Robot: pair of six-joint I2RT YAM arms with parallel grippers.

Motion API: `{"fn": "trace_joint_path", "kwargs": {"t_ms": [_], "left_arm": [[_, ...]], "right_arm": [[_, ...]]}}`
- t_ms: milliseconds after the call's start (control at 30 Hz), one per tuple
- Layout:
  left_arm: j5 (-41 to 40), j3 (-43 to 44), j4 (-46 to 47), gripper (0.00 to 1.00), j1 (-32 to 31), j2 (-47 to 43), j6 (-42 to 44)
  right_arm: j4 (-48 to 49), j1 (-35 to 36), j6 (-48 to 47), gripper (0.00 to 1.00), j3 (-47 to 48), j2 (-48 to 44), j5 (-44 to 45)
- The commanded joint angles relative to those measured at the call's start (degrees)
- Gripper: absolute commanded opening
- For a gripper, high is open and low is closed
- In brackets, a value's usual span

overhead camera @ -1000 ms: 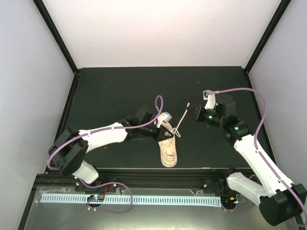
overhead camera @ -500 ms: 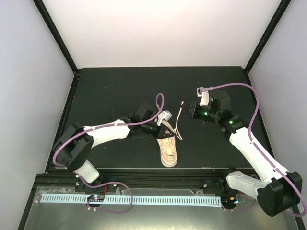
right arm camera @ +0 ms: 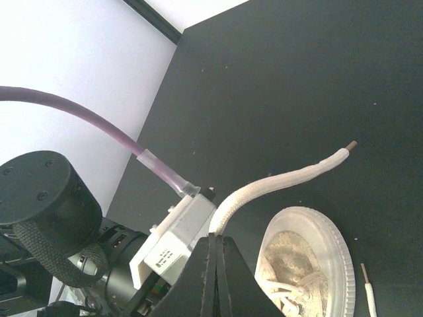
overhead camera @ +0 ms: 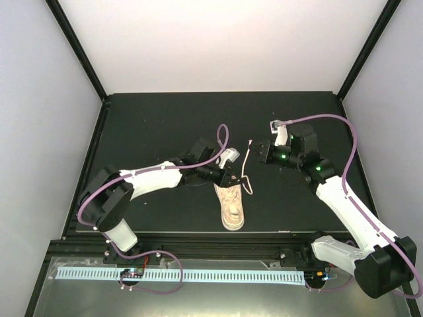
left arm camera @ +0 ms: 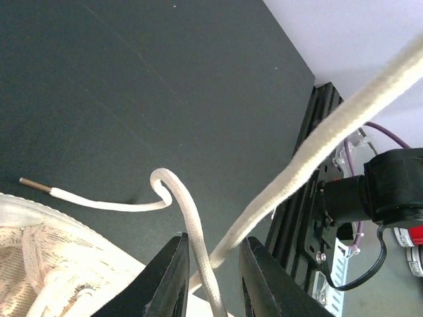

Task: Tie the shoes

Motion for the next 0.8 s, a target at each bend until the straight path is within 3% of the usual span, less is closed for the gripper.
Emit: {"fn": "trace_joint_path", "kwargs": {"t_ms": [0,167,467,767], "left_arm": [[-0.4,3.2,-0.8,0.23,0.2,1.5,1.6],[-1.3,3.4,-0.6,0.2,0.2,2.0,1.7],[-1.3,3.4,1.4,0.02,0.2,2.8,1.0],[-2.0,-2.1,4.5,0.02,0.2,-0.7,0.3]], "right_arm": [[1.7,0.4,-0.4,0.02,0.4,-0.9,-1.2],[1.8,0.4,-0.5,0.02,0.4,-0.9,-1.8],[1.7,0.6,-0.8,0.02,0.2,0.4,-2.6],[0.2,3.1,-4.9,0.02,5.5,11.3,0.8]]}}
